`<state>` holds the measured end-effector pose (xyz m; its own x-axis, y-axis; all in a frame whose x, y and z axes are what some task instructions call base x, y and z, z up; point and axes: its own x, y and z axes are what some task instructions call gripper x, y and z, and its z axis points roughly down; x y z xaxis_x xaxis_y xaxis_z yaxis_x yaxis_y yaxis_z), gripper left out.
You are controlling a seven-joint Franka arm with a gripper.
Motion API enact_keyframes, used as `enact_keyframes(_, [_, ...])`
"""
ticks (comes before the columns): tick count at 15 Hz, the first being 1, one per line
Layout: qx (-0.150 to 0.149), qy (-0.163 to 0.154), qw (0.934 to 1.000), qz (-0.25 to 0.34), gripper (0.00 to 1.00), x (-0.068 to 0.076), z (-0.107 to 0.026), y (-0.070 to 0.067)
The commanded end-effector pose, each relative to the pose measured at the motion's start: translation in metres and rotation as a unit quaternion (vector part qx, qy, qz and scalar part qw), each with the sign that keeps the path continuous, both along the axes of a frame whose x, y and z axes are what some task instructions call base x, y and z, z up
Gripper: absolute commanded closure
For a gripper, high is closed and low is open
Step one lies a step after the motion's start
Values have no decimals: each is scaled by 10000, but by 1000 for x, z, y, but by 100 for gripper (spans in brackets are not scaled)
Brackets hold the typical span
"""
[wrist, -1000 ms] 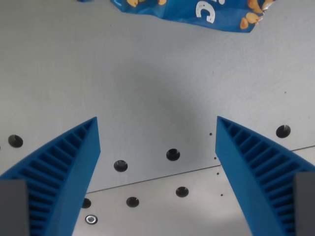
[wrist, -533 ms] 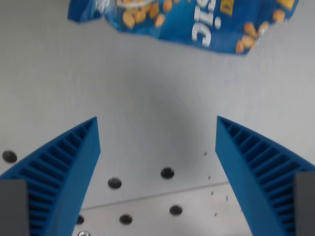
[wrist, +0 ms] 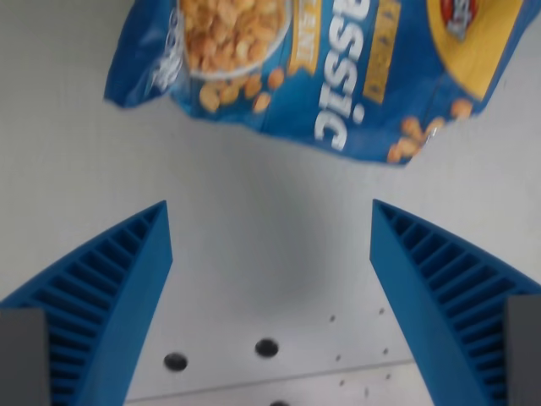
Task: Move above the blue bag
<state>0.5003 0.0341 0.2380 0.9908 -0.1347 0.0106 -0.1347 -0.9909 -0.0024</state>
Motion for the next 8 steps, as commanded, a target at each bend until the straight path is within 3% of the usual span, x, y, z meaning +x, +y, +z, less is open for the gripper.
enact_keyframes(1, [-135,14,9989,450,0,16,-4,-8])
enact_keyframes(8, [-146,7,9977,663,0,46,-18,-26])
